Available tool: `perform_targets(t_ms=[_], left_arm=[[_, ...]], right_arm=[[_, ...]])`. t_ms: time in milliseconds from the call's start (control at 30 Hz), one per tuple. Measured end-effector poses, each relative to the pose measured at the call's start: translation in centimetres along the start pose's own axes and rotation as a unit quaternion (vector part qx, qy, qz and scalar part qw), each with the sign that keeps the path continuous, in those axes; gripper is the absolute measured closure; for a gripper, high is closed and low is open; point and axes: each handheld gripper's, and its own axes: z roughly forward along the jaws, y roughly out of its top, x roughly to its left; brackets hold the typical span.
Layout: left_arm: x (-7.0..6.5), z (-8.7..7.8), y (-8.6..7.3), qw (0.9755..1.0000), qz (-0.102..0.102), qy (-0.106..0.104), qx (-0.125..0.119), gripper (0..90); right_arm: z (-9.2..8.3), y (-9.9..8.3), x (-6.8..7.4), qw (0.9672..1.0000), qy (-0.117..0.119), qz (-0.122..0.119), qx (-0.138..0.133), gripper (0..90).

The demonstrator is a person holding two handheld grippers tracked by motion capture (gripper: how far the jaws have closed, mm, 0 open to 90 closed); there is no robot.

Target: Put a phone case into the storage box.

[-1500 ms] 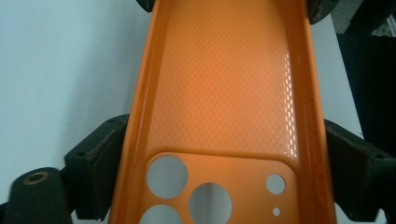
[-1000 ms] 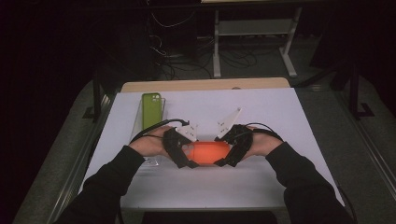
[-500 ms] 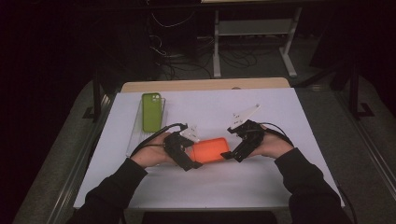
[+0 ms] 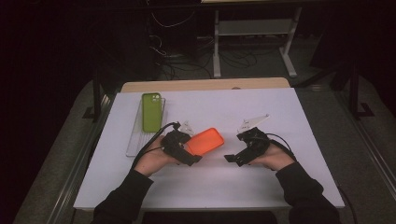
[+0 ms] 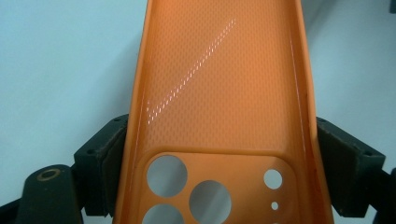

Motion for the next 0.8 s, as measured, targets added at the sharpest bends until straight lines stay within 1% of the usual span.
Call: perform_targets(t_ms=[67, 100, 133, 200, 233, 300, 333, 367, 433, 467, 500, 600, 667, 800], left_arm=[[0.0, 0.0, -0.1, 0.9999, -0.01, -0.001, -0.003, 15.6], [0.2, -0.1, -0.2, 1.0, -0.004, 0.0, 0.005, 15.6], [0.1, -0.1, -0.3, 0.9999, -0.011, -0.001, 0.006, 15.6], [0.2, -0.1, -0.3, 0.9999, -0.012, -0.002, 0.005, 15.6], [0.2, -0.2, -0.2, 0.9999, -0.013, -0.003, 0.005, 15.6], [0.1, -0.2, -0.2, 0.9999, -0.015, -0.003, 0.004, 15.7], [0.2, -0.2, -0.1, 0.9999, -0.011, -0.003, 0.004, 15.7], [0.2, -0.2, -0.1, 0.9999, -0.009, -0.004, 0.004, 15.6], [0.1, -0.3, 0.0, 0.9999, -0.016, -0.004, -0.001, 15.7], [0.1, -0.3, 0.0, 0.9999, -0.016, -0.005, -0.002, 15.6], [0.2, -0.4, 0.0, 0.9999, -0.011, -0.005, 0.001, 15.6], [0.3, -0.5, 0.0, 0.9999, -0.012, -0.006, 0.002, 15.6], [0.3, -0.5, 0.0, 0.9999, -0.012, -0.005, 0.002, 15.6], [0.1, -0.5, 0.0, 0.9999, -0.012, -0.007, 0.003, 15.6]], right_arm=[[0.1, -0.3, 0.4, 0.9998, -0.01, 0.008, -0.019, 0.0], [0.2, -0.4, 0.6, 0.9994, -0.016, 0.018, -0.024, 0.0], [0.3, -0.6, 0.8, 0.9989, -0.017, 0.029, -0.032, 0.0], [0.5, -0.9, 1.1, 0.9977, -0.019, 0.044, -0.048, 0.0], [0.6, -1.0, 1.3, 0.9972, -0.023, 0.048, -0.052, 0.0], [1.0, -1.2, 1.6, 0.9962, -0.032, 0.048, -0.065, 0.0], [1.1, -1.3, 1.8, 0.9953, -0.032, 0.058, -0.07, 0.0], [1.4, -1.4, 2.0, 0.9947, -0.032, 0.06, -0.077, 0.0], [1.9, -1.4, 2.2, 0.9949, -0.041, 0.055, -0.075, 0.0], [2.1, -1.5, 2.4, 0.9945, -0.046, 0.058, -0.074, 0.0], [2.2, -1.5, 2.4, 0.9945, -0.052, 0.052, -0.074, 0.0], [2.2, -1.5, 2.3, 0.9945, -0.047, 0.056, -0.075, 0.0], [2.2, -1.5, 2.4, 0.9947, -0.053, 0.05, -0.073, 0.0], [2.2, -1.4, 2.4, 0.9941, -0.071, 0.028, -0.077, 0.0]])
